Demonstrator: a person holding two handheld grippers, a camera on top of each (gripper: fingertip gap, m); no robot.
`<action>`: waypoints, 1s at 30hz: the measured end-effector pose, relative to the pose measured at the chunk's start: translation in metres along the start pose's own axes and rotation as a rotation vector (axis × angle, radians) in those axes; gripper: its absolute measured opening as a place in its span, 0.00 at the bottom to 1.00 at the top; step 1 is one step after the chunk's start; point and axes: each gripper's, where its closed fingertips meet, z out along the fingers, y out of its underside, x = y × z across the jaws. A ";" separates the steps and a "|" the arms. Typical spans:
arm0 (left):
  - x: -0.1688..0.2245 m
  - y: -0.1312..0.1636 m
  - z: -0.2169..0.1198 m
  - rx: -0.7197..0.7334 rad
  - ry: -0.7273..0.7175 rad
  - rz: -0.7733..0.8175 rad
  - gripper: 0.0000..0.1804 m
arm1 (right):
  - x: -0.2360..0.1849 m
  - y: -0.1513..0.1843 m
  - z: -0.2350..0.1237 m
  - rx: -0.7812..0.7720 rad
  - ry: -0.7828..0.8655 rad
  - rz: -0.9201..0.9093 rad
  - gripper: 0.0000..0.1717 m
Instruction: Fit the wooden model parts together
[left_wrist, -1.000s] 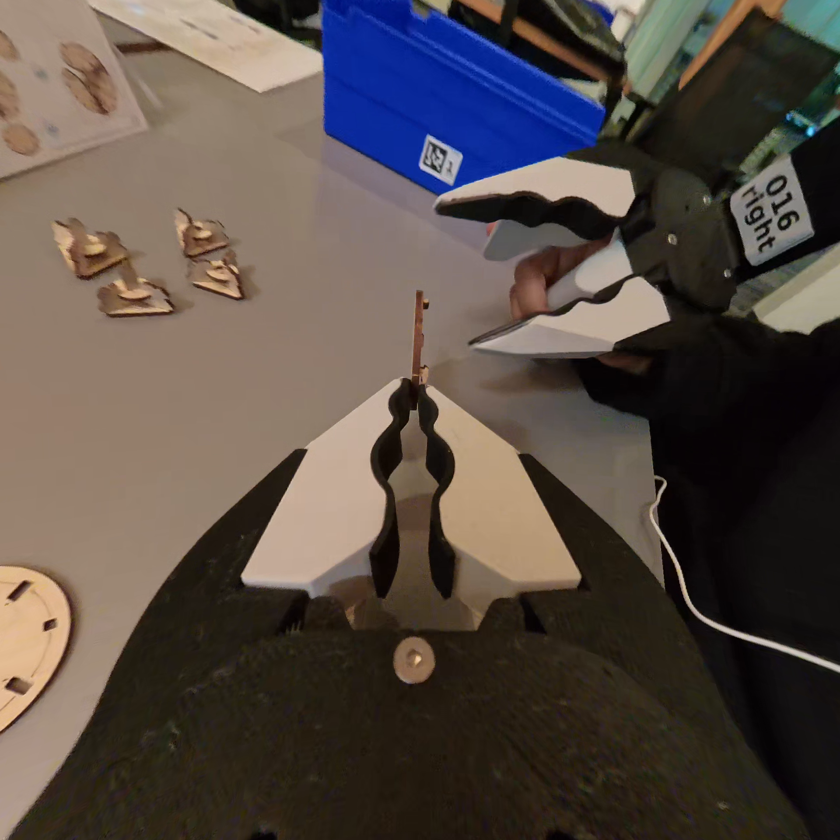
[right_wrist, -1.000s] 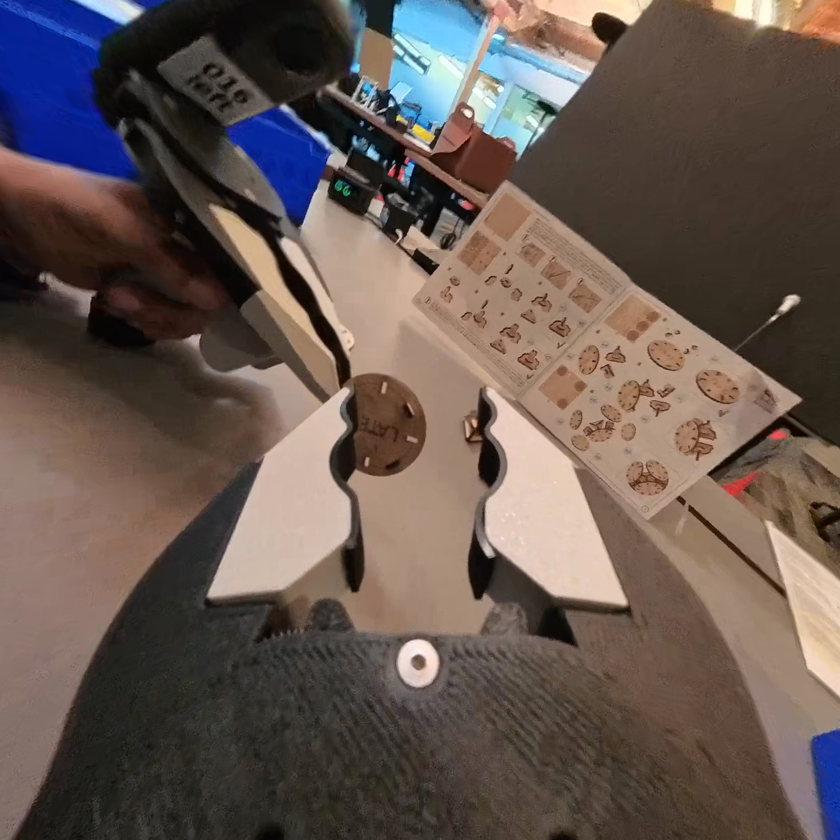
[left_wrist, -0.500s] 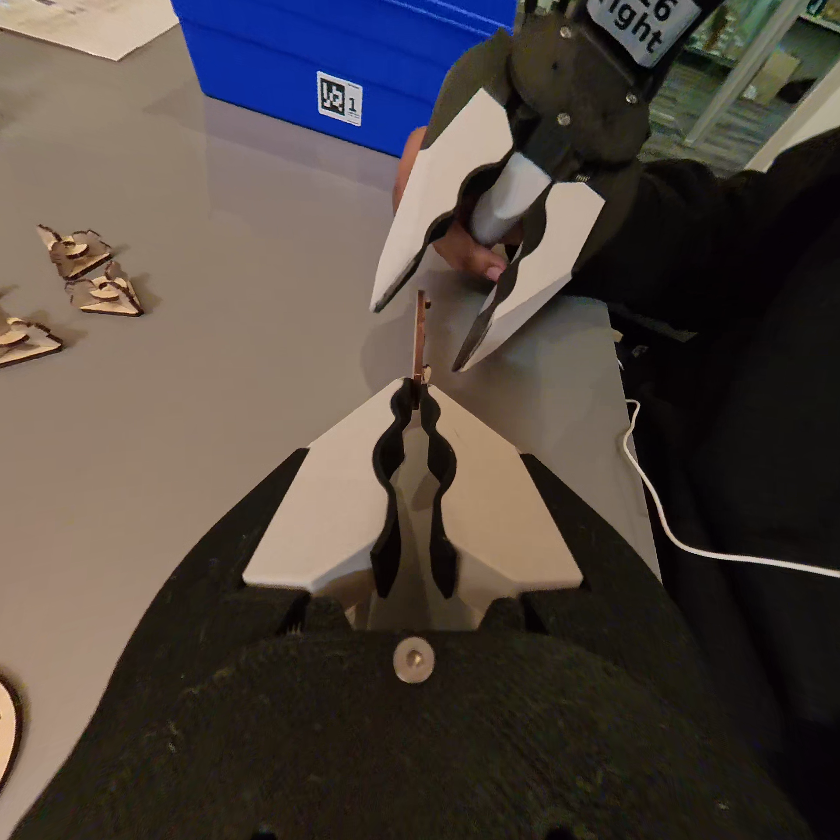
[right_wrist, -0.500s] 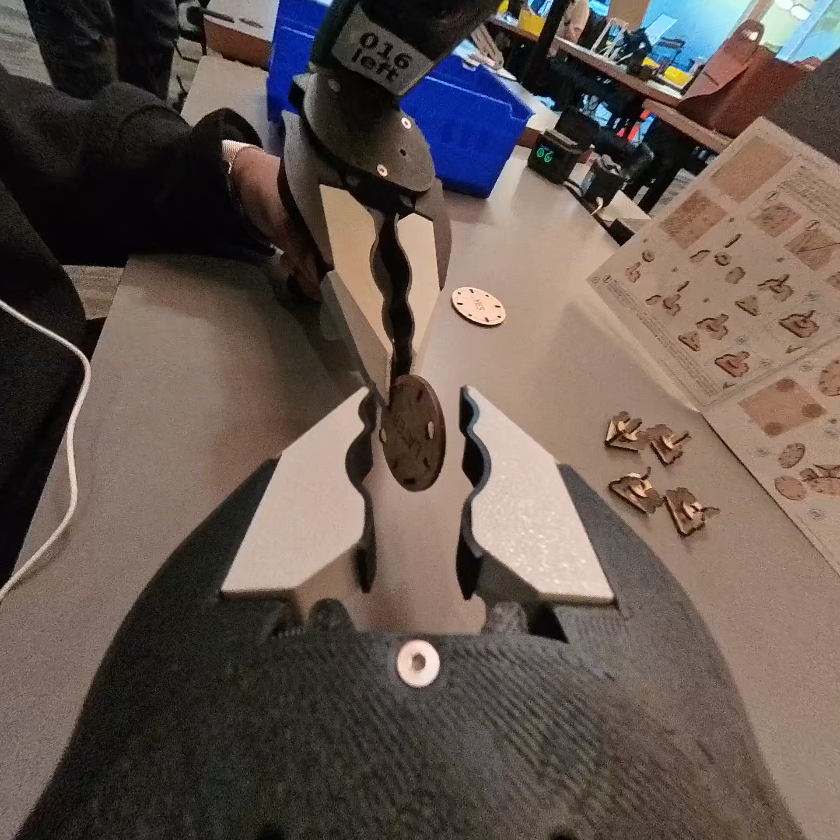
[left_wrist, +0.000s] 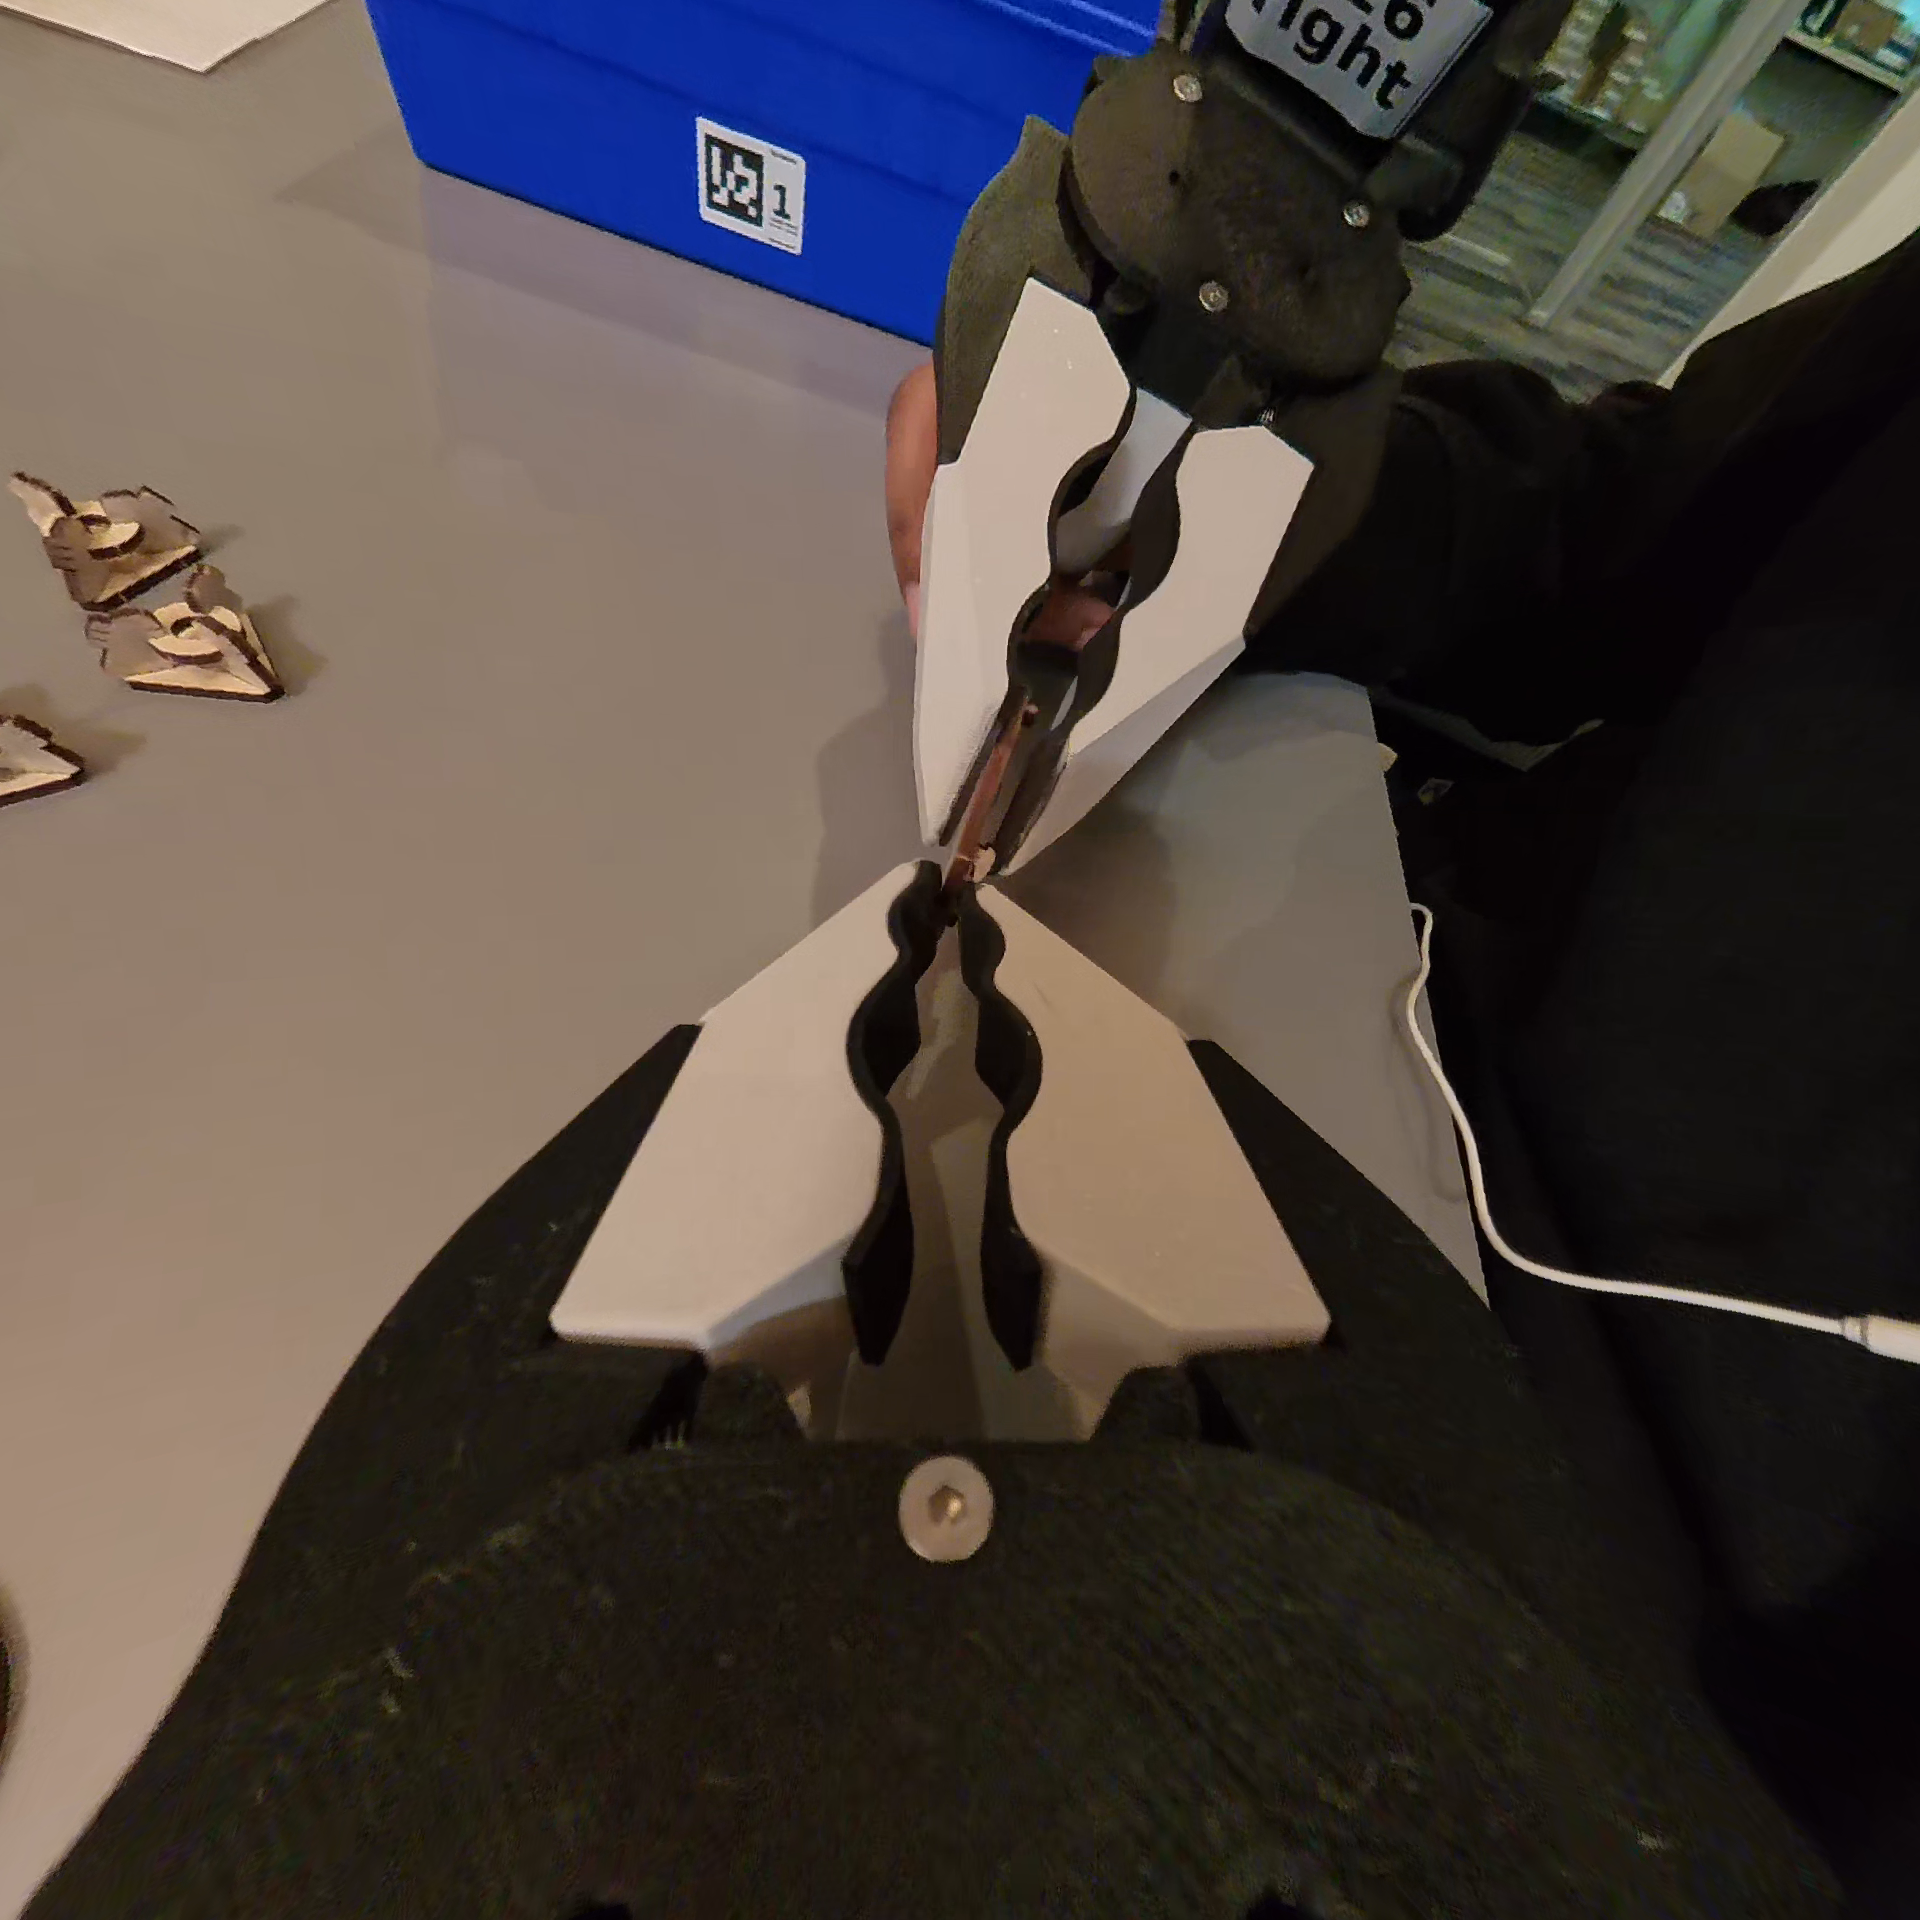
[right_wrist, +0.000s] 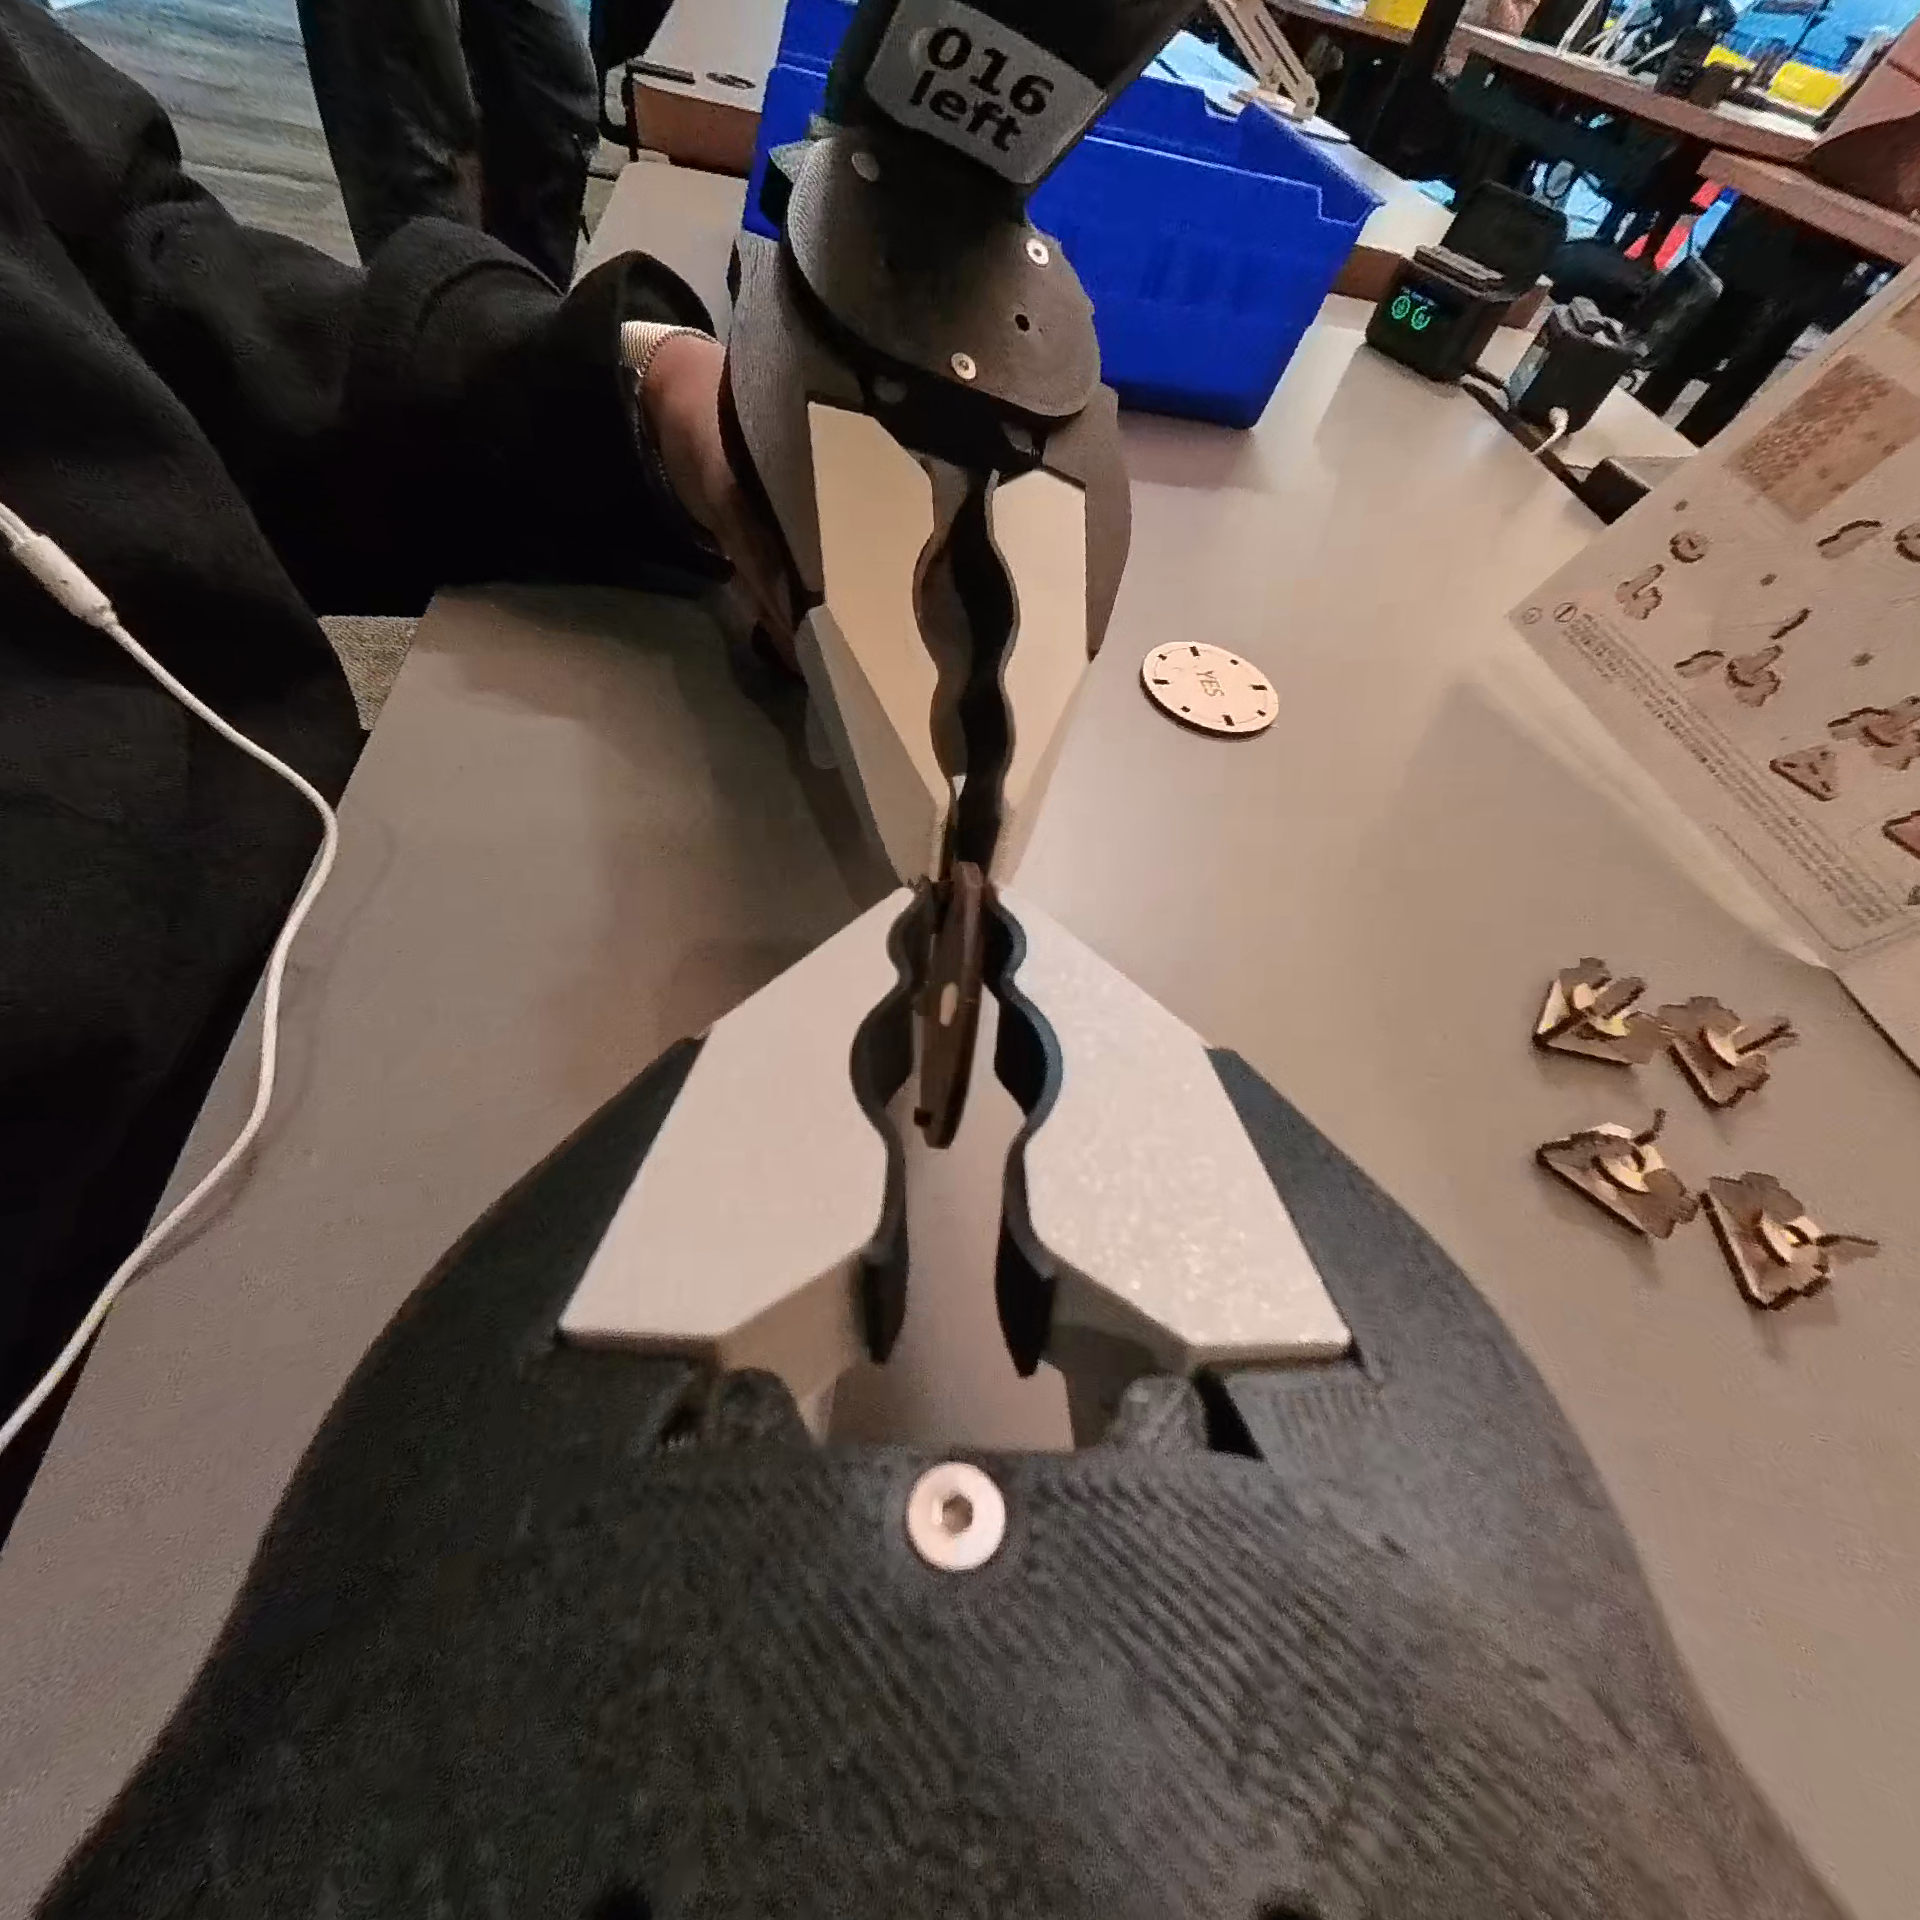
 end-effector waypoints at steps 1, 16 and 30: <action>0.001 0.000 0.001 -0.004 0.004 0.002 0.00 | 0.001 0.000 0.000 0.002 0.004 -0.001 0.05; 0.001 0.007 0.006 -0.056 -0.001 0.001 0.00 | -0.006 0.007 0.002 -0.052 -0.047 0.018 0.03; -0.002 0.008 0.007 -0.067 -0.003 -0.019 0.00 | -0.004 0.010 0.004 -0.074 -0.041 0.081 0.02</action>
